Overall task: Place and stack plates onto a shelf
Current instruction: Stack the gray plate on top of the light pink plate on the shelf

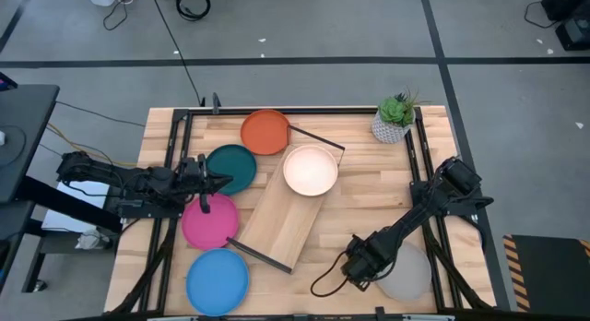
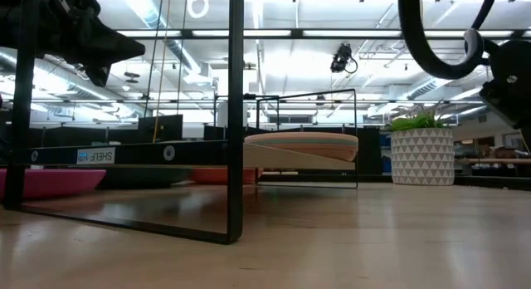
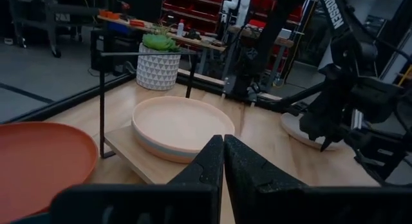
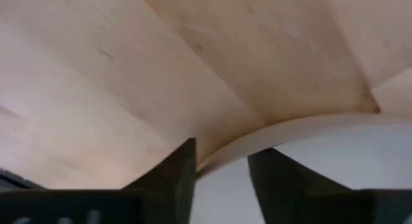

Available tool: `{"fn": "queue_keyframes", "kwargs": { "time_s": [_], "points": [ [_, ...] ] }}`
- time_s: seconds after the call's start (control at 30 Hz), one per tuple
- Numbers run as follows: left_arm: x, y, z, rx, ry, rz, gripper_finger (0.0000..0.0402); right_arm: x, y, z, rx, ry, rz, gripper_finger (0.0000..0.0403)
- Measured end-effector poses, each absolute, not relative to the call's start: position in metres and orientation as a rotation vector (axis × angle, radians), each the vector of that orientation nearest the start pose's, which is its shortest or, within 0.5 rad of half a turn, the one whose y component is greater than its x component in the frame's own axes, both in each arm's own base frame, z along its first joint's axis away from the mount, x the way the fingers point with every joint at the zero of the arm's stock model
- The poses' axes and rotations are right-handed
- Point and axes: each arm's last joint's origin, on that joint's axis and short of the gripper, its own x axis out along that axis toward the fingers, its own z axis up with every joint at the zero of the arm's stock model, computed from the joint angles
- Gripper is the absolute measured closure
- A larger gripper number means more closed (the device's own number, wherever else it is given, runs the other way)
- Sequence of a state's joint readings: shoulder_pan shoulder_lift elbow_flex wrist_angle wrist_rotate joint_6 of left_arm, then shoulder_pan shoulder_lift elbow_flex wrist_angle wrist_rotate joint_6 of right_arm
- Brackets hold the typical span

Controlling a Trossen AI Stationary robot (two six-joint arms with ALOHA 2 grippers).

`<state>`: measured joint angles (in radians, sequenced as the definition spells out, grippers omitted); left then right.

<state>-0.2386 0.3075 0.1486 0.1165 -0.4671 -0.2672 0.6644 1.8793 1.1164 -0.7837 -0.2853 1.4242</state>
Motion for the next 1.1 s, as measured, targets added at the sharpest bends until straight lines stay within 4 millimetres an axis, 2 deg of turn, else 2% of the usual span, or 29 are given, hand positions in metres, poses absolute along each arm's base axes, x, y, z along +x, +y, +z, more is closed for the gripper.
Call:
{"fn": "queue_keyframes", "kwargs": {
  "time_s": [0.2, 0.3, 0.4, 0.6, 0.73, 0.83, 1.1],
  "points": [
    [0.113, -0.014, 0.2, -0.286, 0.006, 0.233, 0.0381, 0.249, 0.204, 0.139, 0.59, 1.744, -0.315, 0.0382],
    [0.113, -0.014, 0.2, -0.287, 0.005, 0.233, 0.0381, 0.26, 0.207, 0.158, 0.395, 1.696, -0.166, 0.0383],
    [0.113, -0.014, 0.2, -0.323, 0.001, 0.233, 0.0381, 0.272, 0.207, 0.187, 0.182, 1.625, -0.062, 0.0382],
    [0.113, -0.014, 0.2, -0.365, -0.003, 0.233, 0.0381, 0.293, 0.185, 0.247, 0.009, 1.54, -0.204, 0.039],
    [0.113, -0.014, 0.199, -0.374, 0.003, 0.233, 0.0381, 0.301, 0.171, 0.275, -0.036, 1.508, -0.244, 0.039],
    [0.113, -0.014, 0.198, -0.382, 0.01, 0.235, 0.0381, 0.311, 0.16, 0.282, -0.129, 1.473, -0.173, 0.039],
    [0.113, -0.014, 0.195, -0.502, 0.024, 0.244, 0.0381, 0.349, 0.114, 0.275, -0.373, 1.352, 0.018, 0.039]
  ]
}}
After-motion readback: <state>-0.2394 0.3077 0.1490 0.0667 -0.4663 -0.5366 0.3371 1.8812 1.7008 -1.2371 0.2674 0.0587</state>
